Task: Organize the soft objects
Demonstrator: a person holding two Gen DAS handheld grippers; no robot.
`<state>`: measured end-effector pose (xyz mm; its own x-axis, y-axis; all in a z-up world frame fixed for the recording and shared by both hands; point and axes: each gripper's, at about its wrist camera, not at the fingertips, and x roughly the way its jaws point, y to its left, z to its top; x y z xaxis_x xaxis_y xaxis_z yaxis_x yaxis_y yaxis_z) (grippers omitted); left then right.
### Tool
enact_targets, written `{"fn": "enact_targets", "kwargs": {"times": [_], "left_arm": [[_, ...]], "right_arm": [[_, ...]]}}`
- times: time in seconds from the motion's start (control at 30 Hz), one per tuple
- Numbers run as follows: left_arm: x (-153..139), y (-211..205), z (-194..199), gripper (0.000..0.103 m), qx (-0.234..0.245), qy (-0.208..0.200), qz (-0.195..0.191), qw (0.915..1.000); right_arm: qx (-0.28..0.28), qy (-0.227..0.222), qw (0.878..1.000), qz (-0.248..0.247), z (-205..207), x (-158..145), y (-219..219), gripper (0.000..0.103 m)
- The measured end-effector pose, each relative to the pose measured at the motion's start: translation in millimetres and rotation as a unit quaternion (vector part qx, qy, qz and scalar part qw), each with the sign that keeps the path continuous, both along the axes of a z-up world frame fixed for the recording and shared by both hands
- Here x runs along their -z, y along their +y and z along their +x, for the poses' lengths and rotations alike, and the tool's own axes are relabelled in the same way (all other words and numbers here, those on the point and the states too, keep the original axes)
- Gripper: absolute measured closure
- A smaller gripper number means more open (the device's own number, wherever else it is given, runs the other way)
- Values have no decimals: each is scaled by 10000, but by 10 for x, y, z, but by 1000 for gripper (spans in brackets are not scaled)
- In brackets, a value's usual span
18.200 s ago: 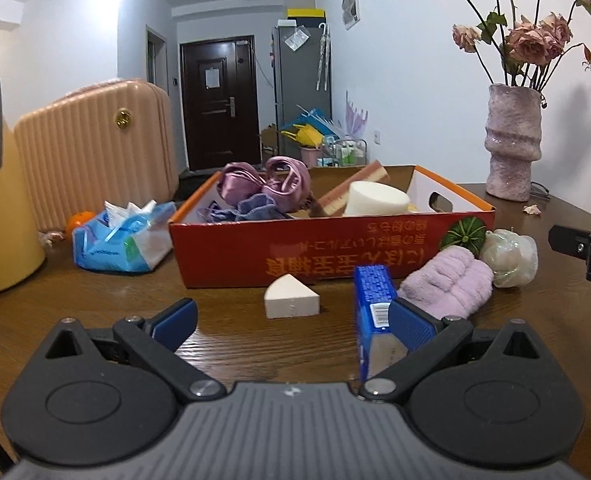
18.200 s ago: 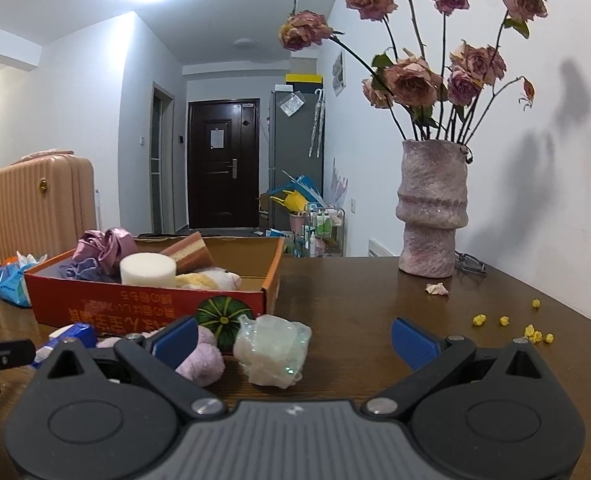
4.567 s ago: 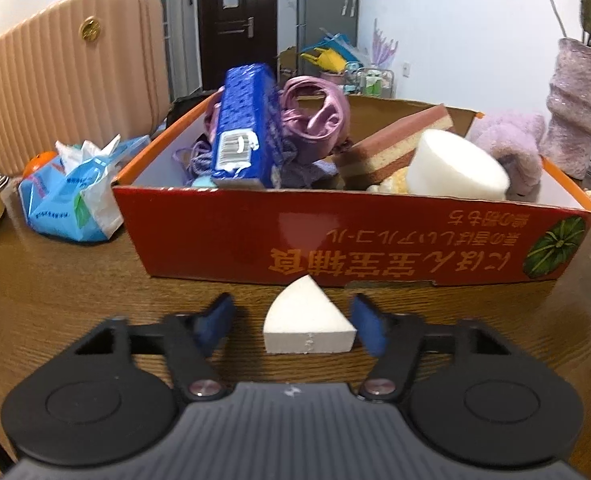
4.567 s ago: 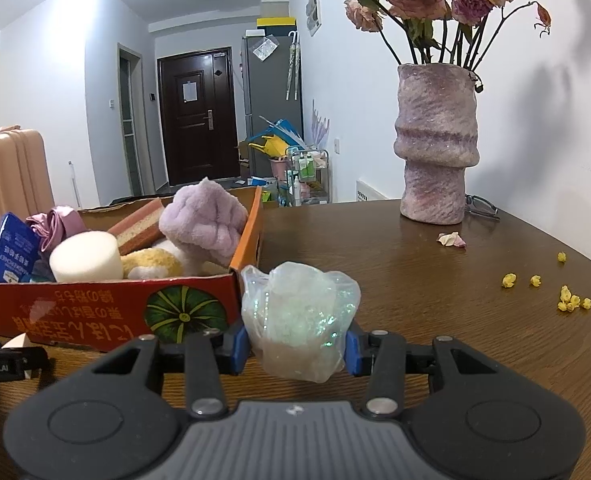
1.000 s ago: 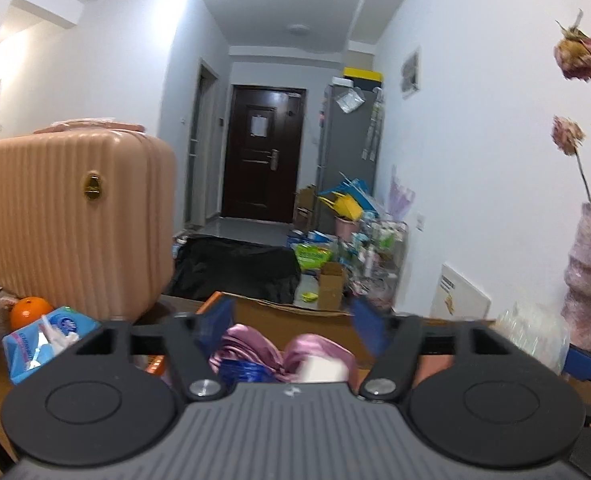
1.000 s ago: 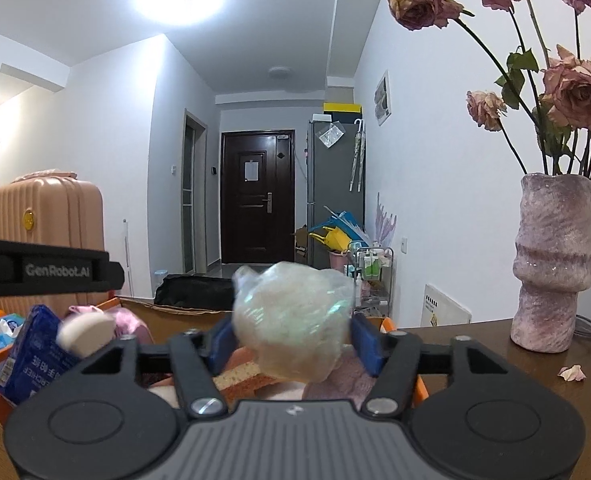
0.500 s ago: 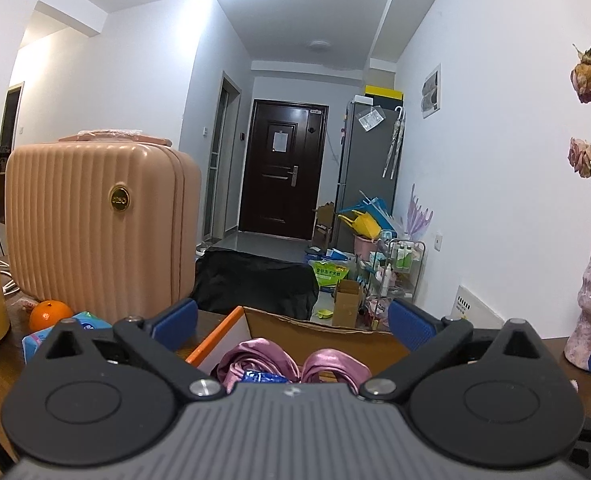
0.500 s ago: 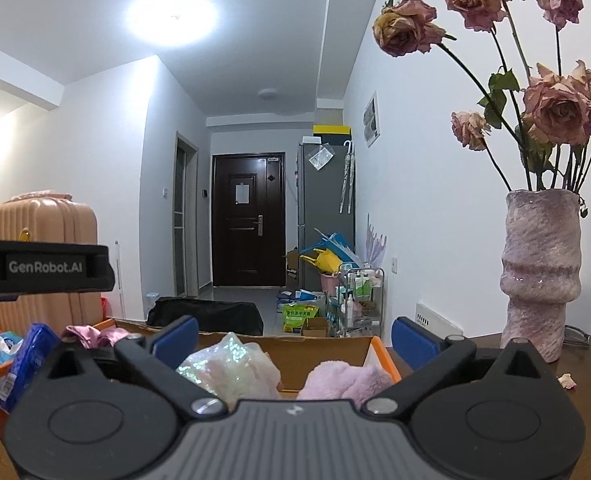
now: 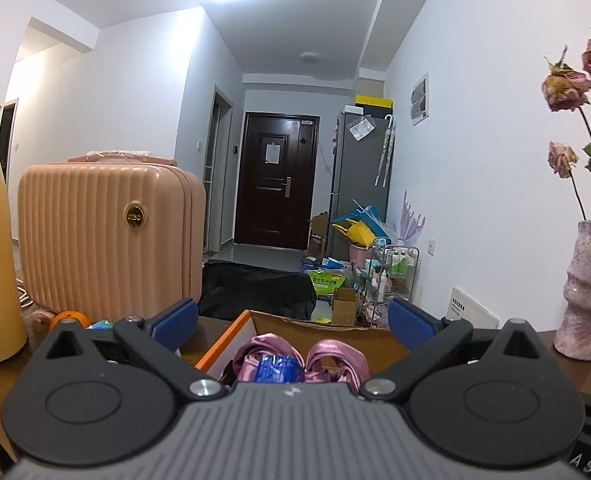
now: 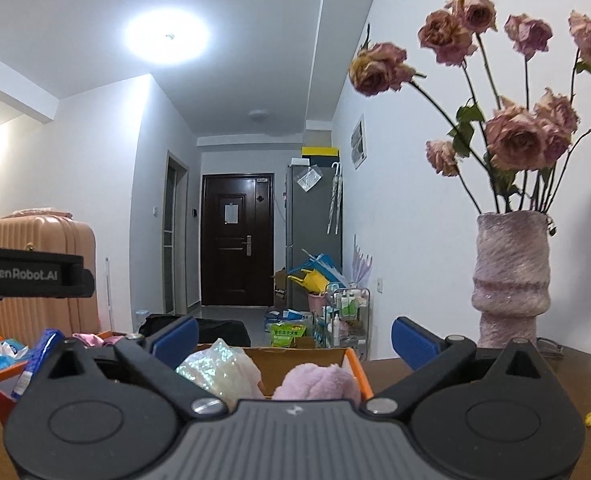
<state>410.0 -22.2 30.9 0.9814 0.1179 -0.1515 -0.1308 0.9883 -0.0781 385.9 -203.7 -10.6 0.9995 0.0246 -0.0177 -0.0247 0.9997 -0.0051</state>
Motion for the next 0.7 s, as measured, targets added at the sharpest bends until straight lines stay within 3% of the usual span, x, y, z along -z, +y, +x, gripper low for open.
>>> {"fn": "enact_targets", "kwargs": {"times": [0.7], "left_arm": [[46,79,-939,0,119,92,312,9994]], "right_arm": [[23,-52,9999,-156,-914,-27,-65,0]]}}
